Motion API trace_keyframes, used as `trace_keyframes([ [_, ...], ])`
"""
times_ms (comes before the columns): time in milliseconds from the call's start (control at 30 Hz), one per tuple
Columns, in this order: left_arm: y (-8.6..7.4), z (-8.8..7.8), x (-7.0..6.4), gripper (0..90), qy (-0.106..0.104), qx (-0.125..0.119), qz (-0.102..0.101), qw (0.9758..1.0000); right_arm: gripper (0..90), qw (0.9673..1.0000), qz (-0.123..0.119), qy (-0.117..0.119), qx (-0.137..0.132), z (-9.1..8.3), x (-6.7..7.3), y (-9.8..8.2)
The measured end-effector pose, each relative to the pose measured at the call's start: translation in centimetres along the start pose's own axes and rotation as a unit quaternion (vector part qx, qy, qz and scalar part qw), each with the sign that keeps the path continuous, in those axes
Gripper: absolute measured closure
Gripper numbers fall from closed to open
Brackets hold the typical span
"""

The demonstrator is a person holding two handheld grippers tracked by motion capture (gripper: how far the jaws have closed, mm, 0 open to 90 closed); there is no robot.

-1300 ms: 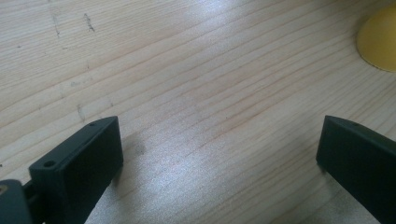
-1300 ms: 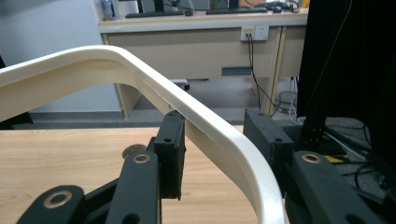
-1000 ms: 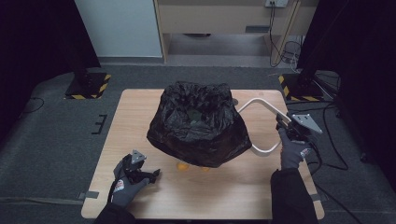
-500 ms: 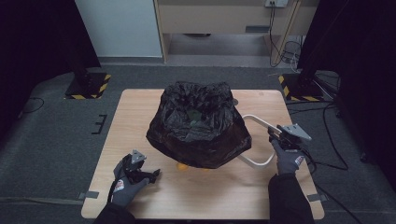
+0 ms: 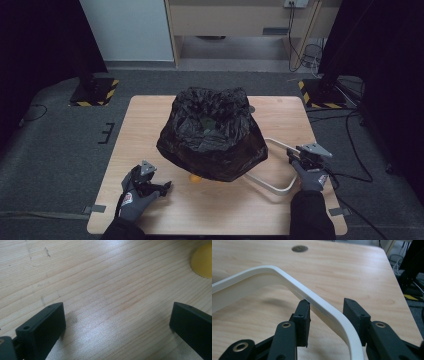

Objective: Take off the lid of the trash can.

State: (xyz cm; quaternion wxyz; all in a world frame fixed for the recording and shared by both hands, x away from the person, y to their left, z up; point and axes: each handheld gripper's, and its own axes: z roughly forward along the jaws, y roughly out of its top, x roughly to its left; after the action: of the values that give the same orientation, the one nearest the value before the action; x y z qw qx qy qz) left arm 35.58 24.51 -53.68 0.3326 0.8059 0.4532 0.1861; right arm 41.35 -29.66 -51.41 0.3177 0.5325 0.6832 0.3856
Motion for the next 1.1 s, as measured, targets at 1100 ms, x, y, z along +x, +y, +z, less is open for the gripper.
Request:
trace_keyframes([
  [1100,-0.1,-1.6,1.3,28.3,0.015,-0.022,-0.040,0.9988,37.8,0.9994,0.020,0.022,0.016,-1.1,-0.3,-0.7],
])
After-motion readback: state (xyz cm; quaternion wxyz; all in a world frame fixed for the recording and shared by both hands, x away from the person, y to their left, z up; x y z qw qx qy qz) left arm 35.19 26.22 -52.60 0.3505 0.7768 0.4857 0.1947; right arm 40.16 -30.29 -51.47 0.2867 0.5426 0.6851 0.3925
